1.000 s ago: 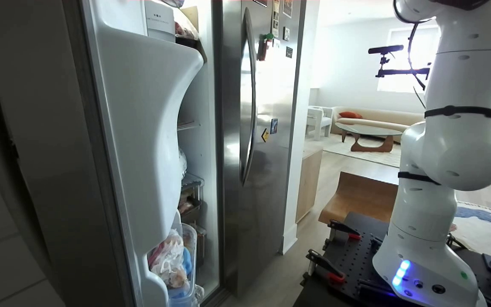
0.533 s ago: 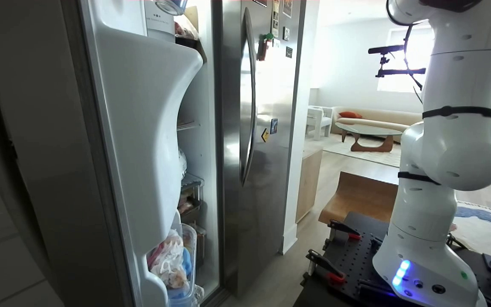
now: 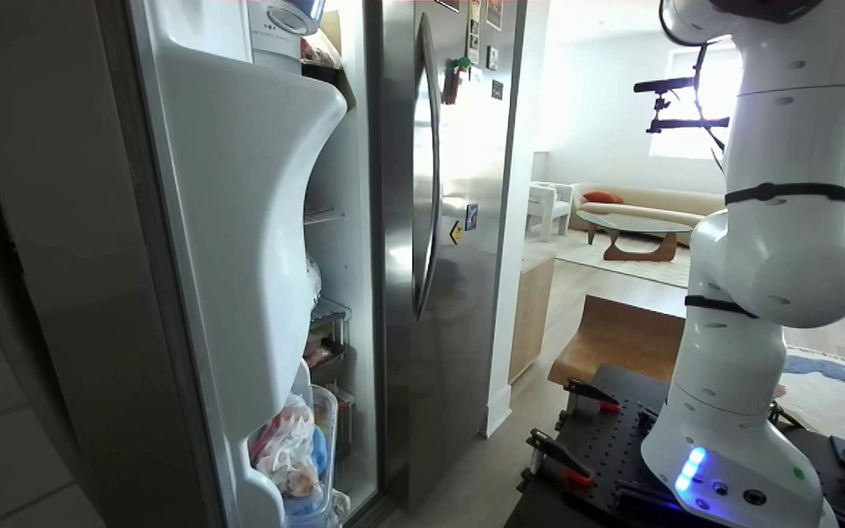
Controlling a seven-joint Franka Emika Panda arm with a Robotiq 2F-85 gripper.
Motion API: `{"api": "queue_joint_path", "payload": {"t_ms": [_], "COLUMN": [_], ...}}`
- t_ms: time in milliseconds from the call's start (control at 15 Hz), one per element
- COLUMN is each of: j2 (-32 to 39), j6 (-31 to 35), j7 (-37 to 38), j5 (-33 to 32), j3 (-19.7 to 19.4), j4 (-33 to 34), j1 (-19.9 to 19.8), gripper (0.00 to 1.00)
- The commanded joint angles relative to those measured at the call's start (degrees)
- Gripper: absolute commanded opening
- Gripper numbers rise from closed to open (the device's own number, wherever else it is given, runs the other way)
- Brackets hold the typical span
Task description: Take the can from the chair and put it on the second shelf in the fridge
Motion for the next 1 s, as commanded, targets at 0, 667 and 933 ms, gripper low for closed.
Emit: {"api": "queue_joint_path", "payload": {"t_ms": [0, 667, 933], "j2": [0.95, 1.19, 1.19], "j6": [-0.41, 0.90, 3.86], "j7": [-0.31, 0.35, 0.15], "j5": [2.66, 0.31, -1.60], "j3": [-0.09, 0.23, 0.61], "j4": [0.30, -4.91, -5.88], "j1": [-0.35, 0.46, 1.09], "gripper": [0.47, 0.47, 0.47]}}
